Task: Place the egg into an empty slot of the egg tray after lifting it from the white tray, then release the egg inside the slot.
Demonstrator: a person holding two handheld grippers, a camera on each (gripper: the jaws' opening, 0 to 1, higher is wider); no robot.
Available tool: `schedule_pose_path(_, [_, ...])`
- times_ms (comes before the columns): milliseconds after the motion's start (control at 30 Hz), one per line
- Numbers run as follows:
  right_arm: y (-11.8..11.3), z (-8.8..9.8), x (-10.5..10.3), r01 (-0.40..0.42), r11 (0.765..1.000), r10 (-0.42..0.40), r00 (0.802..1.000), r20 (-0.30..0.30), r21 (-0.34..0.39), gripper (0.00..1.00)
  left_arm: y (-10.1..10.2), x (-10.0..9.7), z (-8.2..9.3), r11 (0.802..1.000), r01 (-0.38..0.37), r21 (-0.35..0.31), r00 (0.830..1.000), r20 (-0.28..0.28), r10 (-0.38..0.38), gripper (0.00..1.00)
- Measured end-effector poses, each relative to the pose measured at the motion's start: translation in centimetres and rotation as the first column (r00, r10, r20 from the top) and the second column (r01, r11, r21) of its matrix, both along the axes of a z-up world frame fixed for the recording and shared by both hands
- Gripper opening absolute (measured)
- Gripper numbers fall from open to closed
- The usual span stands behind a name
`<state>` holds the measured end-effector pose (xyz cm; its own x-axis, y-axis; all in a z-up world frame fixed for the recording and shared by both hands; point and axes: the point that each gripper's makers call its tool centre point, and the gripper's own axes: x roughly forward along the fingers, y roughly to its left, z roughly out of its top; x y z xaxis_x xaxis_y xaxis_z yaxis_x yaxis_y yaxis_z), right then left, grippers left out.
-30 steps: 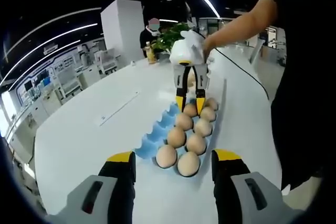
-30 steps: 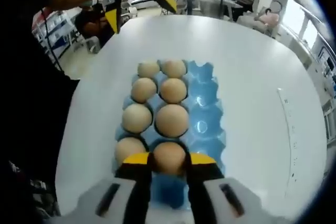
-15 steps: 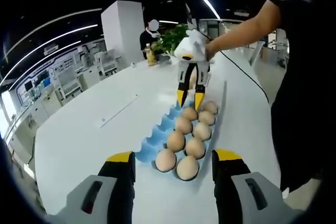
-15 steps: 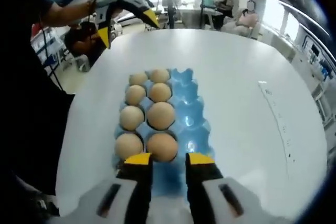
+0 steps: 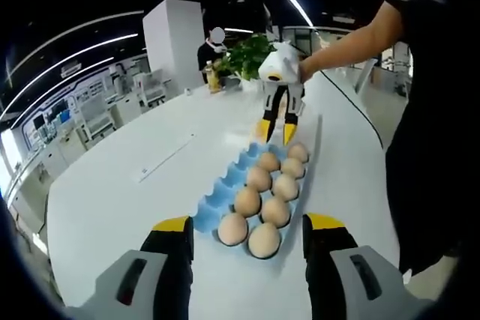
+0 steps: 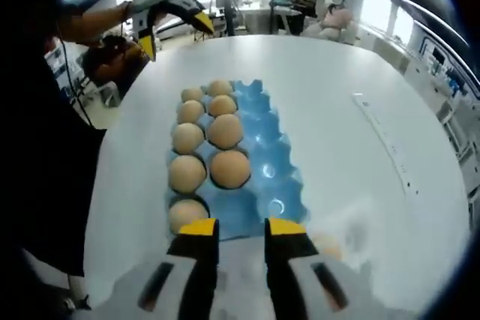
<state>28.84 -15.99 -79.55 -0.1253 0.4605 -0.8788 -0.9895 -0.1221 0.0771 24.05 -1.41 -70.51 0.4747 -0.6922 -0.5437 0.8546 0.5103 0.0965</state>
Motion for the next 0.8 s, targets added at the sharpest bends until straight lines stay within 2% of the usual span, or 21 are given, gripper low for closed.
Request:
schedule_pose_path(100, [-0.1,0.1,-0.1,-0.018,1.0,0.018,1.0,0.015,0.024,0.24,0.0,0.1,0.1,1.0,-0.005,-0.007,1.0,0.0,0.005,0.59])
schedule_pose_path(200, [-0.2,0.8,0.1,0.035,0.996,-0.035,0.999,0.005,0.088,0.24,-0.3,0.0,0.5,1.0,-0.01,-0.025,1.0,-0.005,0.01,0.59])
schedule_pose_path(267, [-0.5,1.3,0.4,0.049,0.993,-0.051,0.998,0.022,0.111,0.24,-0.2,0.1,0.6,1.0,-0.011,-0.022,1.0,0.001,0.012,0.59])
schedule_pose_path(300, [-0.7,1.6,0.4,0.076,0.989,-0.078,0.997,0.008,0.129,0.24,-0.2,0.2,0.6,1.0,-0.01,-0.014,1.0,0.004,0.01,0.59])
schedule_pose_path(533, [-1.5,1.8,0.9,0.112,0.984,-0.114,0.993,0.008,0.141,0.24,-0.4,0.2,0.7,1.0,-0.009,-0.017,1.0,0.004,0.009,0.59])
schedule_pose_path(667, [-2.4,2.0,1.3,0.133,0.98,-0.138,0.99,0.023,0.146,0.24,-0.7,0.0,0.6,1.0,-0.002,-0.015,1.0,0.002,0.002,0.59])
schedule_pose_path(800, [-3.8,2.2,1.4,0.173,0.974,-0.177,0.984,0.013,0.143,0.24,-0.8,0.0,0.5,1.0,0.0,-0.013,1.0,-0.001,0.0,0.59])
